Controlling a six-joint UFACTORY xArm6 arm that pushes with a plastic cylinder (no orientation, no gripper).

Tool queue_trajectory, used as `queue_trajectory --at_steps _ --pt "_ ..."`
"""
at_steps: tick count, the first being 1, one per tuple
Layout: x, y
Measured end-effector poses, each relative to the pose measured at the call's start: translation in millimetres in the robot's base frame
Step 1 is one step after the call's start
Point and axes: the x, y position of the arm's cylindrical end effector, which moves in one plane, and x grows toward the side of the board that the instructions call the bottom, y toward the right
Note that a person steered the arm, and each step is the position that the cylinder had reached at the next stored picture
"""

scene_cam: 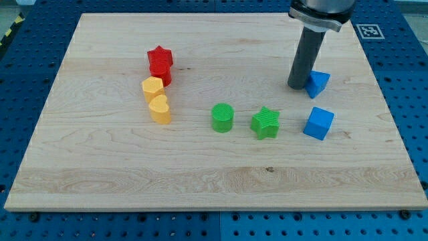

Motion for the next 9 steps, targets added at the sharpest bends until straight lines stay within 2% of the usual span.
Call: queue_trajectory --at_steps 3,5,7,9 --pt "-11.0 23.6" --pt "-28.4 79.8" --pt "-28.4 78.1" --pt "-2.0 75.2"
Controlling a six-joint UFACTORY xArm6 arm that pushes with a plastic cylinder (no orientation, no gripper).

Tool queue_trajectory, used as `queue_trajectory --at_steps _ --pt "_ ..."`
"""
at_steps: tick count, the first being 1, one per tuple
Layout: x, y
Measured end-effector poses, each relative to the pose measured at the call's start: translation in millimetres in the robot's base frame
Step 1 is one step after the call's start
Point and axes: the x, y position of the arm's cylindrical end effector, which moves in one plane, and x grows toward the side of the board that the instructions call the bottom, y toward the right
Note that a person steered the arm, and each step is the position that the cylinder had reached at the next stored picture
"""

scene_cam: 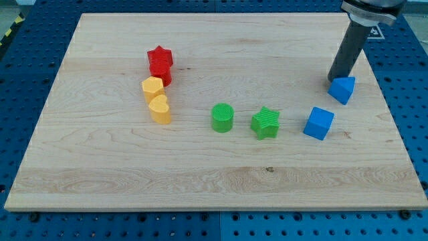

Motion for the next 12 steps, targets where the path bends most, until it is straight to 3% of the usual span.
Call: queue_trajectory --at_steps 10,11,12 --pt "73.2 22.1" --pt "65.2 20.2" --pt "7.9 8.4"
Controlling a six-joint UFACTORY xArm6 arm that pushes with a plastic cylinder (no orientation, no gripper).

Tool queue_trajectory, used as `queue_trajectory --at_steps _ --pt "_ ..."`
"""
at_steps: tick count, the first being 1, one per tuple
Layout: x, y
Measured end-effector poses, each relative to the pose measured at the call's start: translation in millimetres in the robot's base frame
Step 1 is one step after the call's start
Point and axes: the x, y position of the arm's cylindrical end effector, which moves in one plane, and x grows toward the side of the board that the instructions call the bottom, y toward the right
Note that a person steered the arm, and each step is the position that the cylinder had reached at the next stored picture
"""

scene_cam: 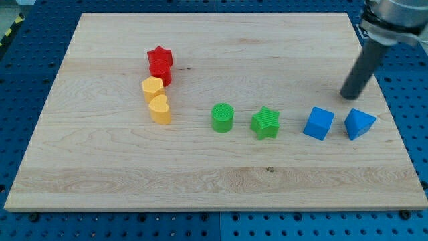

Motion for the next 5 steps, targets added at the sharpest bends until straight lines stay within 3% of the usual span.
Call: queue_trajectory --at_steps 2,4,5 --pt "-60.5 -38.6" --pt "-70.9 -67.0" --pt "-84.0 -121.5"
